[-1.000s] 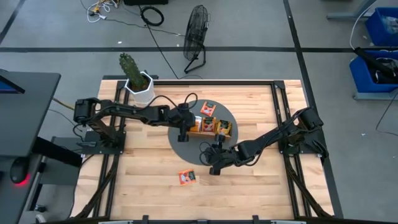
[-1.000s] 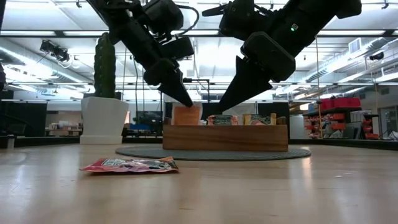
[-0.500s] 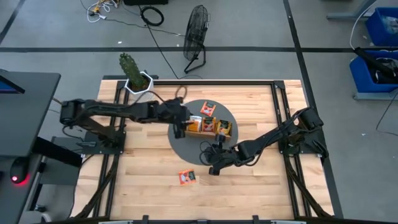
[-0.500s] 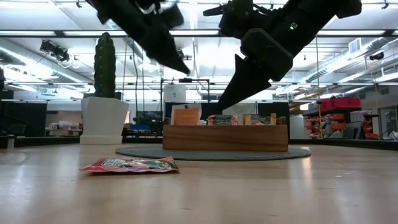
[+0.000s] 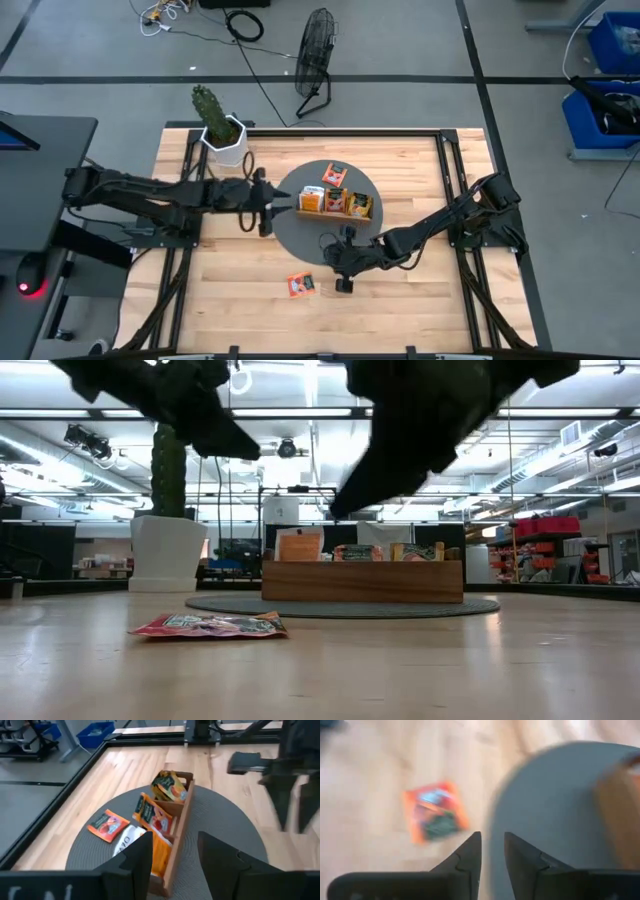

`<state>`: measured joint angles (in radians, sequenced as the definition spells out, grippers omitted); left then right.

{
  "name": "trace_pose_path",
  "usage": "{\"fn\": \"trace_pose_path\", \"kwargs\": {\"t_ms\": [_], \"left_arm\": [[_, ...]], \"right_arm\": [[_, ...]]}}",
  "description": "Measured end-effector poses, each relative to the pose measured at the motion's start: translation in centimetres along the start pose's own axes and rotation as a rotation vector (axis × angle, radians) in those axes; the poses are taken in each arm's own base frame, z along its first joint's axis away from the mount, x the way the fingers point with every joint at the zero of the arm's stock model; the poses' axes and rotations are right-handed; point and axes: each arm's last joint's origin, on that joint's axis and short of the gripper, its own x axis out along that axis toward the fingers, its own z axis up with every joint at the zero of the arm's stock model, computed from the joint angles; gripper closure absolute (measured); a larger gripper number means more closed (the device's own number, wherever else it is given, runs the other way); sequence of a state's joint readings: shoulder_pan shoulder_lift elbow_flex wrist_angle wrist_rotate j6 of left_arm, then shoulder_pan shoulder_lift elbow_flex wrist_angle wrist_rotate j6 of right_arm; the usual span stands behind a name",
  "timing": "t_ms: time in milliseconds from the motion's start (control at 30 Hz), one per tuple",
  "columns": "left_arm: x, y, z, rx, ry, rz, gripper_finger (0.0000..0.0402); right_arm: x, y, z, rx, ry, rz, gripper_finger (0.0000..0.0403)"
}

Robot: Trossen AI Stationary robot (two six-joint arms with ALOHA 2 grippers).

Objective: Pick & Place Tea
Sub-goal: Put the orange tea bag into the middle section of the wooden organizer

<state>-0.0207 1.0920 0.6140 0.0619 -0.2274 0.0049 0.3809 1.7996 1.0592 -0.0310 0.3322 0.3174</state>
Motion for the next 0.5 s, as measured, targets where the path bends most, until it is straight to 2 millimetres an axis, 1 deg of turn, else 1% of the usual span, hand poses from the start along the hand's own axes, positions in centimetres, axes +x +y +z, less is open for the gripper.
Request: {"fn": "trace_pose_path", "kwargs": {"t_ms": [100, 167, 267, 333, 433, 500], "left_arm": [[-0.6, -0.7, -0.9, -0.025, 0.003, -0.017, 0.0248], [-0.9, -1.2, -1.3, -0.032, 0.003, -0.041, 0.0252], [-1.0, -2.1, -2.1, -0.031, -0.016, -0.08, 0.0256], [-1.0, -2.5, -2.8, -0.026, -0.025, -0.101, 0.0257], [-1.1, -2.9, -3.8, -0.021, -0.026, -0.116, 0.0257], [-1.1, -2.9, -4.1, -0.023, -0.019, -0.115, 0.0257]], "right_arm": [[-0.1, 0.6, 0.7, 0.036, -0.036, 0.155, 0.0312], [-0.1, 0.8, 0.9, 0.055, -0.042, 0.203, 0.0312], [-0.1, 0.8, 1.0, 0.071, -0.05, 0.199, 0.0312], [0.3, 0.8, 0.9, 0.075, -0.068, 0.172, 0.0312], [0.9, 0.8, 0.7, 0.081, -0.068, 0.173, 0.0308], [1.1, 0.7, 0.5, 0.084, -0.059, 0.173, 0.0299]]}}
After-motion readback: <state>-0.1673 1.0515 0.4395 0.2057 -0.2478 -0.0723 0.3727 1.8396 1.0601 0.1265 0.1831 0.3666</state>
